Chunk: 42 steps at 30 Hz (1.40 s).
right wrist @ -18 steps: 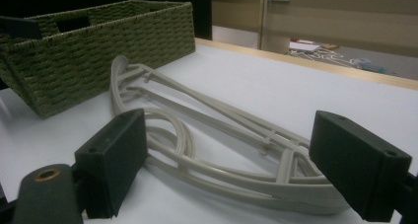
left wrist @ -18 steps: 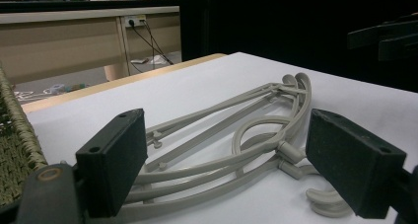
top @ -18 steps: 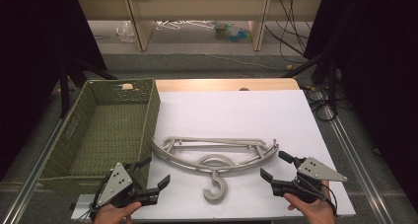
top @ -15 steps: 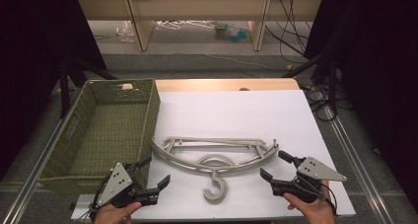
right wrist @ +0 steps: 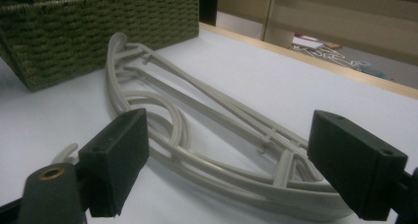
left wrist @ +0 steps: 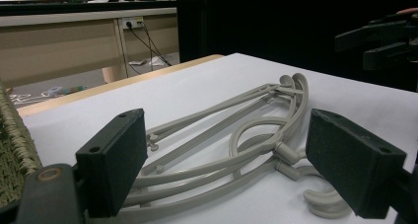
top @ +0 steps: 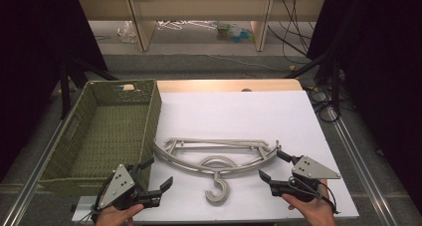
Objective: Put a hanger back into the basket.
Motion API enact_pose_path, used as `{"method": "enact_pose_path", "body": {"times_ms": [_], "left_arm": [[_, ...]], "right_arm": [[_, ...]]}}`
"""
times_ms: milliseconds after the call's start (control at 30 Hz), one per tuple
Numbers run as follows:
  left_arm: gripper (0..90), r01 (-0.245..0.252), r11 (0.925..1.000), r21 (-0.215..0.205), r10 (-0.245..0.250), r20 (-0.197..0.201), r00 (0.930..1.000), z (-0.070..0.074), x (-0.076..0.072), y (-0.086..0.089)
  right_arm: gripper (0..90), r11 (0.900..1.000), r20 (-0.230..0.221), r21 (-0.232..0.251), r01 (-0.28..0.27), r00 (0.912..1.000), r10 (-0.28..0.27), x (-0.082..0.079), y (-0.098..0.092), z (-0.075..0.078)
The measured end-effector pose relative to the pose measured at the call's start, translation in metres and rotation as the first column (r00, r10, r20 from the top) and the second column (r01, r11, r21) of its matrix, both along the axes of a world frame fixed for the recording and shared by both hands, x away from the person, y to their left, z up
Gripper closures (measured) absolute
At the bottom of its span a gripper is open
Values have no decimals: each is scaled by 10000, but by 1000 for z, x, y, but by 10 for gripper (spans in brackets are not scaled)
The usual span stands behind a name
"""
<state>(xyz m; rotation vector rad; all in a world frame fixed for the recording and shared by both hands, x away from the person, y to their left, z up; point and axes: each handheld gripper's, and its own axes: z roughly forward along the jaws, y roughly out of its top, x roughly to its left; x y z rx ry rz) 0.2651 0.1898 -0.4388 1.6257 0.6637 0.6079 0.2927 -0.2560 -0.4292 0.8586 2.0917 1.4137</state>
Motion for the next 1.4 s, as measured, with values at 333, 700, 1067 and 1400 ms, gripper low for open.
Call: {"method": "enact_pose_path", "body": {"times_ms": [333,700,1067,1400], "left_arm": [[159,39,10000,38,-39,16,10000,0,0,-2],[160,87,9999,103,-87,-31,10000,-2,1,-6],[160,212,9996,161,-210,-134,9997,-3,3,-11],[161,304,9991,289,-302,-73,9995,-3,4,-13]], "right_arm": [[244,9870,-28,-1307,-939,9955,944,19,11,-1],[369,8597,-972,-4221,-2877,9572,2726,43,47,-9],[479,7631,-1693,-5356,-3617,9313,3226,65,66,-26],[584,6855,-1759,-6072,-4017,9093,3771,72,77,-34]]}}
